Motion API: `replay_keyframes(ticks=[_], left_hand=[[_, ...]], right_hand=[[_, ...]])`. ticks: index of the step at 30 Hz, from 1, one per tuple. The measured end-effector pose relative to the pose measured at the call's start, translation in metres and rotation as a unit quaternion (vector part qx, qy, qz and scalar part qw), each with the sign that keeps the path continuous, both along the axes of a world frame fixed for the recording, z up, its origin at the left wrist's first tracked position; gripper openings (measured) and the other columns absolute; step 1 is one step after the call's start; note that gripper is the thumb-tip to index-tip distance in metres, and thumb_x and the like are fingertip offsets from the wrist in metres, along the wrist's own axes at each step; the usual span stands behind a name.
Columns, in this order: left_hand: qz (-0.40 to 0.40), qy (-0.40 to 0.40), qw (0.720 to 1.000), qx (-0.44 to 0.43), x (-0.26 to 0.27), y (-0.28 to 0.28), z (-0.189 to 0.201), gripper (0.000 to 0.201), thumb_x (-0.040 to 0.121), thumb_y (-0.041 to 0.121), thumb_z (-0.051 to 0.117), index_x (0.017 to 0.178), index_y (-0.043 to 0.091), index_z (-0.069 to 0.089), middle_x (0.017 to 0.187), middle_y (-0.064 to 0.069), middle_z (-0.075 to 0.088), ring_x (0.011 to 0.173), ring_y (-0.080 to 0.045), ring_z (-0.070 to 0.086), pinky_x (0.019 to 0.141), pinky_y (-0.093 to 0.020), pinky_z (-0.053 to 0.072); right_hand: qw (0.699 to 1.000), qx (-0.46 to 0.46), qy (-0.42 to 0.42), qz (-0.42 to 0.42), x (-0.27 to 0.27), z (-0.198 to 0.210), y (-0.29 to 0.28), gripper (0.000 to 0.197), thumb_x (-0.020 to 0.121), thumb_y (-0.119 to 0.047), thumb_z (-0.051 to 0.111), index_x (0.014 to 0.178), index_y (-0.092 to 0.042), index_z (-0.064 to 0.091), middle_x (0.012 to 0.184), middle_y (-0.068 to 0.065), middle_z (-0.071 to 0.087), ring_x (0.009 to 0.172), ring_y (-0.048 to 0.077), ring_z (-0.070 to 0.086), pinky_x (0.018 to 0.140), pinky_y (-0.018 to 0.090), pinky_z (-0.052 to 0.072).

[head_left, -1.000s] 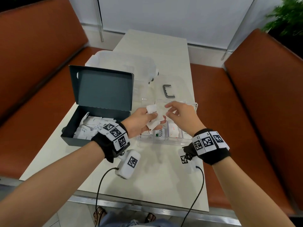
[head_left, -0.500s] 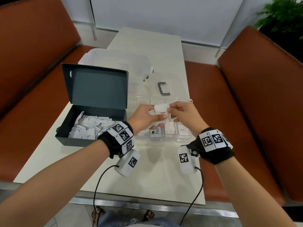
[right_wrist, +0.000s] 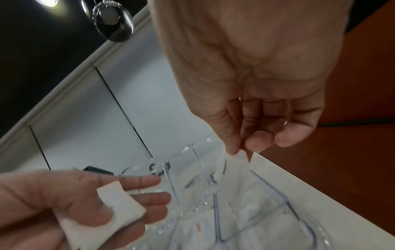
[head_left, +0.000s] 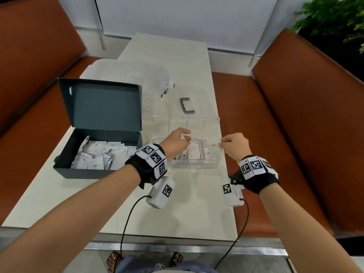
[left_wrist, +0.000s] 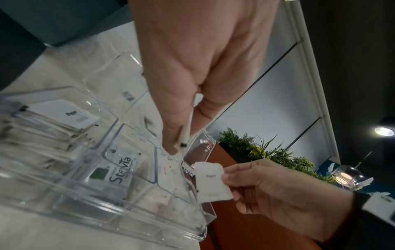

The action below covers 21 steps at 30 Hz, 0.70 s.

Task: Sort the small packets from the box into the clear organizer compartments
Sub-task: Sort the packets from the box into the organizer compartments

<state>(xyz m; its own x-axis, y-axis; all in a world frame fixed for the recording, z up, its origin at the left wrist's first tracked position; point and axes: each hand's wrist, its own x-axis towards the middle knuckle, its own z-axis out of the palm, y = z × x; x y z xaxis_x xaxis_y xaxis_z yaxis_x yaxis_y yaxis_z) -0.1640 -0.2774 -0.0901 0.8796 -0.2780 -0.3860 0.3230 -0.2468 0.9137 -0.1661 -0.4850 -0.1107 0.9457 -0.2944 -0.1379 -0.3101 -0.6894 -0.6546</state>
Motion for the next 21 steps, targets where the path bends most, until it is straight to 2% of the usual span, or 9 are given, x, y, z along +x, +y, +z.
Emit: replay_keyframes(ticks=[2,4,6,10,13,15,17,19,21], left_hand=[[-0.017,-0.011,1.0,0.011,-0.002,0.003,-0.002,0.057,0.093,-0.01,0.045,0.144,0.013,0.037,0.131,-0.012,0.052,0.106,-0.024,0.055,0.081,-0.03,0.048],[-0.002,-0.013,1.0,-0.013,-0.003,0.005,-0.003,0.057,0.093,-0.009,0.051,0.144,0.012,0.036,0.13,-0.016,0.055,0.112,-0.032,0.058,0.096,-0.043,0.048],[0.022,-0.013,0.999,-0.033,-0.004,0.007,-0.003,0.056,0.091,-0.009,0.057,0.141,0.01,0.039,0.128,-0.021,0.058,0.116,-0.035,0.058,0.101,-0.052,0.046],[0.065,-0.025,0.996,-0.058,-0.001,0.012,-0.001,0.048,0.085,-0.007,0.066,0.129,0.005,0.05,0.122,-0.023,0.056,0.109,-0.034,0.06,0.089,-0.043,0.056],[0.078,-0.029,0.994,-0.066,0.0,0.016,0.001,0.046,0.084,-0.007,0.068,0.126,0.006,0.053,0.114,-0.017,0.057,0.1,-0.027,0.061,0.077,-0.031,0.058],[0.085,-0.026,0.993,-0.072,0.001,0.019,0.001,0.046,0.084,-0.006,0.068,0.126,0.007,0.054,0.113,-0.016,0.057,0.1,-0.027,0.061,0.079,-0.033,0.058],[0.092,-0.016,0.992,-0.084,0.002,0.021,0.001,0.044,0.085,-0.005,0.068,0.125,0.007,0.053,0.116,-0.019,0.059,0.101,-0.029,0.062,0.077,-0.033,0.058],[0.099,-0.006,0.99,-0.098,0.001,0.022,0.001,0.042,0.085,-0.002,0.069,0.123,0.007,0.053,0.116,-0.02,0.061,0.098,-0.028,0.065,0.073,-0.03,0.059],[0.105,-0.002,0.99,-0.092,0.001,0.021,0.001,0.039,0.085,0.002,0.071,0.121,0.008,0.056,0.113,-0.016,0.061,0.093,-0.026,0.068,0.07,-0.029,0.06]], right_hand=[[1.0,-0.016,0.016,0.009,0.0,-0.007,0.002,0.023,0.088,-0.008,0.063,0.11,-0.002,0.068,0.11,0.014,0.067,0.101,0.027,0.063,0.083,0.027,0.048],[0.999,-0.034,0.023,0.02,0.0,-0.013,0.005,0.022,0.088,-0.009,0.063,0.109,-0.005,0.066,0.11,0.013,0.064,0.105,0.026,0.059,0.078,0.025,0.044],[0.998,-0.054,0.031,0.033,0.001,-0.018,0.008,0.019,0.089,-0.008,0.062,0.108,-0.007,0.063,0.112,0.013,0.06,0.107,0.026,0.056,0.077,0.025,0.04],[0.991,-0.11,0.05,0.06,0.002,-0.024,0.013,0.029,0.086,-0.003,0.063,0.113,-0.009,0.058,0.115,0.013,0.055,0.097,0.023,0.052,0.073,0.025,0.039],[0.979,-0.167,0.016,0.113,0.003,-0.024,0.011,0.036,0.083,-0.003,0.067,0.115,-0.015,0.058,0.118,0.009,0.05,0.107,0.028,0.052,0.082,0.031,0.043],[0.952,-0.259,0.012,0.164,0.004,-0.022,0.011,0.029,0.083,-0.015,0.07,0.109,-0.026,0.062,0.116,0.0,0.054,0.108,0.024,0.049,0.087,0.037,0.037],[0.91,-0.358,0.045,0.205,0.005,-0.02,0.012,0.022,0.085,-0.028,0.069,0.105,-0.037,0.063,0.111,-0.009,0.06,0.106,0.02,0.045,0.087,0.041,0.029],[0.891,-0.389,0.071,0.223,0.006,-0.018,0.013,0.02,0.086,-0.034,0.067,0.105,-0.04,0.062,0.105,-0.011,0.062,0.104,0.017,0.042,0.088,0.044,0.026],[0.888,-0.387,0.08,0.234,0.008,-0.016,0.014,0.018,0.086,-0.032,0.068,0.101,-0.039,0.06,0.103,-0.012,0.062,0.102,0.017,0.042,0.09,0.046,0.025]])
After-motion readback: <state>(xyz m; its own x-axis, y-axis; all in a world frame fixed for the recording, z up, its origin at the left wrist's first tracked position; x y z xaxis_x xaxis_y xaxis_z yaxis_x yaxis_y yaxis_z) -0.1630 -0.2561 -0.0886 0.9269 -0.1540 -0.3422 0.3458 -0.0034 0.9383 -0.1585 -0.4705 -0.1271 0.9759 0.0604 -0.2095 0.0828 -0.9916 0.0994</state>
